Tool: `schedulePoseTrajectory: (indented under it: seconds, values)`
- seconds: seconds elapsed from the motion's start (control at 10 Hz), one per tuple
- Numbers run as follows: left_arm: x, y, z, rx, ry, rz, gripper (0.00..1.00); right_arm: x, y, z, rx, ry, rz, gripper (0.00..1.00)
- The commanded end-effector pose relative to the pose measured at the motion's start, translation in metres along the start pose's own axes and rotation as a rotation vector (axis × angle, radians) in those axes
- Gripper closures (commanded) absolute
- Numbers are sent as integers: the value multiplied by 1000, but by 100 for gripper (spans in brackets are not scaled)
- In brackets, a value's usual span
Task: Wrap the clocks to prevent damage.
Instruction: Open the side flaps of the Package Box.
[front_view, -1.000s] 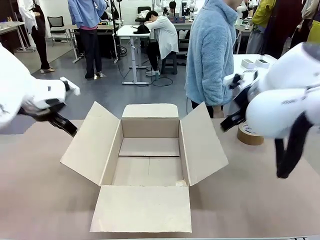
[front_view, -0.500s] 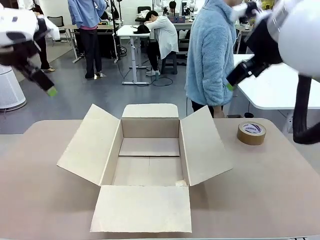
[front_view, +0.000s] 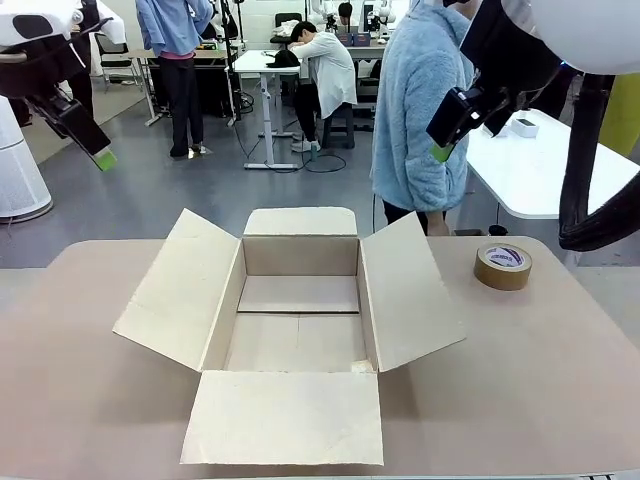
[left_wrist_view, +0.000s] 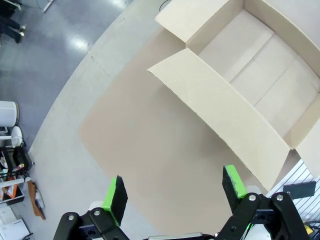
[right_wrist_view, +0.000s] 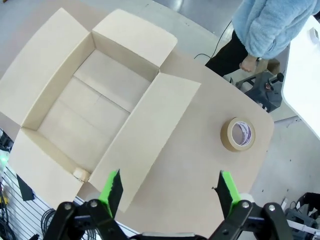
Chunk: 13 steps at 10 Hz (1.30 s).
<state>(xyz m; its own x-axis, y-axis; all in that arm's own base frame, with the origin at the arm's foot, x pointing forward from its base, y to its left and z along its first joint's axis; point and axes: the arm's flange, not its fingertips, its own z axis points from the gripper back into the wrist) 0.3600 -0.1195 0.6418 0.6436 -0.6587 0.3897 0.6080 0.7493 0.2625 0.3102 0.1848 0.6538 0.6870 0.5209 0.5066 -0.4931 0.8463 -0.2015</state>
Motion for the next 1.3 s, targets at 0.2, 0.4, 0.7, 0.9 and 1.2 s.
schedulePoseTrajectory:
  seconds: [0.2,0.4,0.7,0.9,1.2]
  values:
    - [-6,0,-4,14,-18,3,0,-3,-2,0,-2,-9,-5,0]
    - [5,20,1,-114,-15,-48,0,-10,-46,-8,362,-38,117,0]
    - [-15,64,15,-320,-254,-181,0,-33,-94,2,643,-365,329,0]
    - [-41,92,10,-439,-365,-197,0,-60,-124,-8,698,-549,350,0]
    - [-88,123,-3,-498,-480,-158,0,-113,-166,-11,725,-657,226,0]
